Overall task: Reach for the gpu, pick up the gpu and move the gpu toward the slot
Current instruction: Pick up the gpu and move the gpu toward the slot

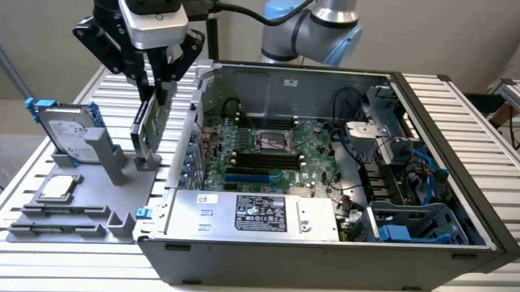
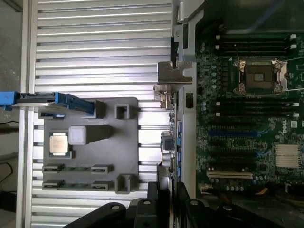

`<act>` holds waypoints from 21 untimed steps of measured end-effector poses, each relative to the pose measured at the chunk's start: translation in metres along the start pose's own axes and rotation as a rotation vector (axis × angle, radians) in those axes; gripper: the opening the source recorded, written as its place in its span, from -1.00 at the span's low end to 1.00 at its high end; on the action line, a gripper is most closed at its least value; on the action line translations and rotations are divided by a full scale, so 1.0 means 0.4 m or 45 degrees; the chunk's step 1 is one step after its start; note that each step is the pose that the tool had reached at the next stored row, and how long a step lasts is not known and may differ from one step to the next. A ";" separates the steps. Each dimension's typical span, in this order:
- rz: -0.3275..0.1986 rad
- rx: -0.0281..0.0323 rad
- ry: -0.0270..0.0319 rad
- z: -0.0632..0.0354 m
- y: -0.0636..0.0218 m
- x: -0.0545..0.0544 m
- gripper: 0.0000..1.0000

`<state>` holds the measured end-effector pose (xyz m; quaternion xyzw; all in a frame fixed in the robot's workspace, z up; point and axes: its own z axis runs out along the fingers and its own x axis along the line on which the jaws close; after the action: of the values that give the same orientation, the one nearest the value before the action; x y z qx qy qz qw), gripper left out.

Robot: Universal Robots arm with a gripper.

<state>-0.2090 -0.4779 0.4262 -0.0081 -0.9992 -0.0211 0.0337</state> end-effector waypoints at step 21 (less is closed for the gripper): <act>0.000 -0.0029 0.0010 -0.012 0.005 -0.238 -0.48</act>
<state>-0.1138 -0.4774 0.4248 -0.0080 -0.9991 -0.0223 0.0341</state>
